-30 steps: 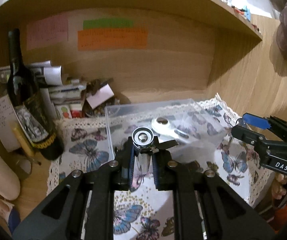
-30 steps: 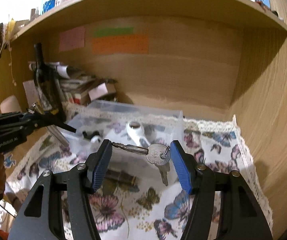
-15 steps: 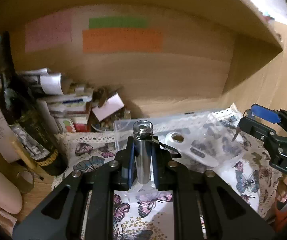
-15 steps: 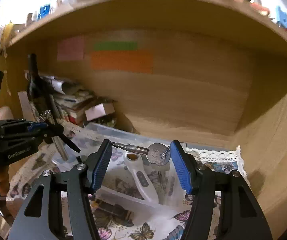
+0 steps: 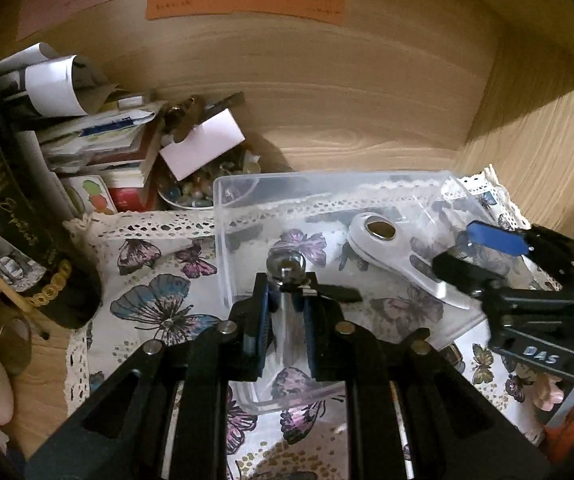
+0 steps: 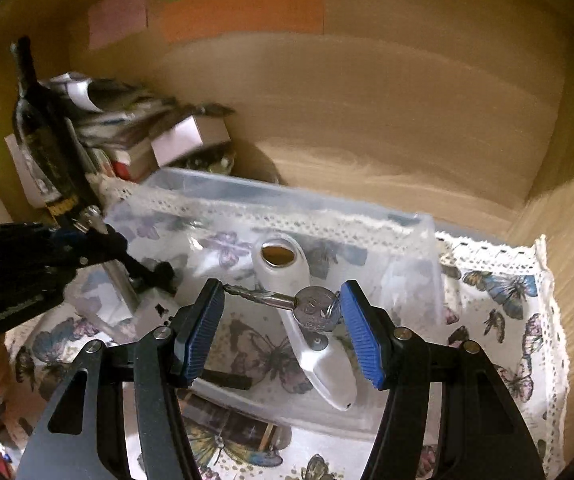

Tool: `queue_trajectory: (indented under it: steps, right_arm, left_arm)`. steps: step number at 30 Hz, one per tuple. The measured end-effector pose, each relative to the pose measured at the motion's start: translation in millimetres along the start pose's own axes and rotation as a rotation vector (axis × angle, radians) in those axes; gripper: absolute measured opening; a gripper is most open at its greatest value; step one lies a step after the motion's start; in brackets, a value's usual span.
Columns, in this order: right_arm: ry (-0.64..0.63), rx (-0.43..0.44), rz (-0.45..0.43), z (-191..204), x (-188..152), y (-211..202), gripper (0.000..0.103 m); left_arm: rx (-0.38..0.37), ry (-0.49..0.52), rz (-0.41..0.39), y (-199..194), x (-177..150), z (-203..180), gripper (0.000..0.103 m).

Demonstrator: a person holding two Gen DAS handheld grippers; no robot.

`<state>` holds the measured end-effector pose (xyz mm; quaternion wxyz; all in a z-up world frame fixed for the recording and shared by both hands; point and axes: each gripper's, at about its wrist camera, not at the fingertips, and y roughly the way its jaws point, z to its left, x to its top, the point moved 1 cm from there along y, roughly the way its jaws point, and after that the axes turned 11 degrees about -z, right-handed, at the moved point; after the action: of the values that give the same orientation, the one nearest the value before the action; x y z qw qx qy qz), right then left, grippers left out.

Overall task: Organize rigid objects
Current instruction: 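Lift and carry the silver tube and keys over the clear box, then open both tools to drop the tube and keys into the box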

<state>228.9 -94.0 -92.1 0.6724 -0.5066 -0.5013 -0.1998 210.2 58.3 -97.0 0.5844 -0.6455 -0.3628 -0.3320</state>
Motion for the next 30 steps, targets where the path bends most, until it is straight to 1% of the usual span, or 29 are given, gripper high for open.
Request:
queue_trajectory:
  steps: [3,7,9,11,16,18,20,21,23,24,26,28,30]
  right_arm:
    - [0.009,-0.002,0.040,-1,-4,8,0.057]
    - [0.006,-0.005,0.063,0,-6,14,0.057]
    - [0.005,-0.002,0.072,0,-7,16,0.058]
    - [0.004,0.001,0.070,0,-7,14,0.058]
    - [-0.015,0.010,0.041,4,-3,2,0.058]
    - [-0.023,0.005,0.035,5,-1,-5,0.058]
    - [-0.027,0.003,0.019,6,1,-14,0.058]
    - [-0.027,0.001,0.013,7,2,-17,0.059]
    - [-0.024,0.003,-0.002,6,2,-26,0.062]
    - [-0.022,0.000,-0.009,6,2,-31,0.064]
    - [-0.018,-0.007,-0.023,5,0,-42,0.066]
    - [-0.015,-0.013,-0.035,4,-2,-50,0.070]
    - [-0.008,-0.021,-0.044,2,-5,-59,0.078]
  left_arm:
    - [-0.009,0.003,-0.001,0,-1,-1,0.015]
    - [-0.013,0.006,-0.001,0,0,-3,0.015]
    - [-0.012,0.004,0.000,-1,1,-3,0.019]
    - [-0.012,0.001,-0.010,-4,2,-2,0.030]
    - [-0.013,0.016,-0.051,-20,7,-6,0.038]
    - [-0.012,0.025,-0.070,-29,8,-9,0.045]
    - [-0.010,0.033,-0.089,-38,9,-13,0.057]
    - [-0.011,0.038,-0.098,-43,8,-15,0.059]
    - [-0.010,0.051,-0.106,-50,7,-19,0.070]
    - [-0.007,0.060,-0.112,-55,5,-22,0.074]
    - [0.005,0.074,-0.122,-64,-1,-27,0.087]
    - [0.019,0.088,-0.125,-70,-9,-31,0.094]
    - [0.021,0.096,-0.106,-73,-19,-35,0.095]
